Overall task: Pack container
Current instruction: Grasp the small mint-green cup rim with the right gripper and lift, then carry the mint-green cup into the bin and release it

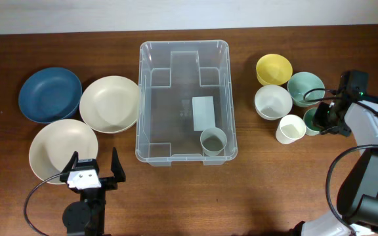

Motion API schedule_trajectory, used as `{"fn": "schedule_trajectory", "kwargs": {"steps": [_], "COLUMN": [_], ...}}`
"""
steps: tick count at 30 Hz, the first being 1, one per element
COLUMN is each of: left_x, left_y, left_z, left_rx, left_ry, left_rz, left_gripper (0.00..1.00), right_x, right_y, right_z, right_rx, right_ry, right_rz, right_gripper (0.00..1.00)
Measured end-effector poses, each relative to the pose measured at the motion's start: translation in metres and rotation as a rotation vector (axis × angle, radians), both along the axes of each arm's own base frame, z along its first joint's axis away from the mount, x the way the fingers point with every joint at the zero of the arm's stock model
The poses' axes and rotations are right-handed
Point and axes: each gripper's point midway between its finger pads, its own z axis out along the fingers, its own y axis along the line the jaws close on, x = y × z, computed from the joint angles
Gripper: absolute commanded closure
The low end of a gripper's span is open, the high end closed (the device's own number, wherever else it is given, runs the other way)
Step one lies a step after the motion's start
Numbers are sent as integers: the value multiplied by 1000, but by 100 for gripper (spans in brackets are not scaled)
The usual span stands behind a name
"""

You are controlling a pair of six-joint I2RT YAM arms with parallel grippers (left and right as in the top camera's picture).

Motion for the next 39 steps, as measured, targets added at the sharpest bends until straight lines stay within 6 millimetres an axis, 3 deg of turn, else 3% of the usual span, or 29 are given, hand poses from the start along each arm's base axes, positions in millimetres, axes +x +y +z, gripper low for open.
{"fn": "schedule_trajectory", "kwargs": {"steps": [4,9,14,20,26,32,39], "left_x": [0,0,0,0,0,0,0], "left_y": [0,0,0,0,0,0,0], "left_z": [0,0,0,0,0,0,0], "left_rx": [0,0,0,0,0,0,0], "left_ry": [0,0,0,0,0,0,0], "left_rz": [0,0,0,0,0,0,0], "left_gripper": [0,0,0,0,0,0,0], "right_x": [12,34,45,60,64,44,12], "right_y": [-6,-12,7,74,168,243,290], "right_z": [30,96,141,164,190,192,183], "right_rx": [-26,-68,-25,36,66,97,118], "right_ry": [-49,-189,-289,-313,-332,-291,-210], "right_rz": [-2,1,80,294,574,785,941], "right_gripper": [96,96,96,96,96,96,96]}}
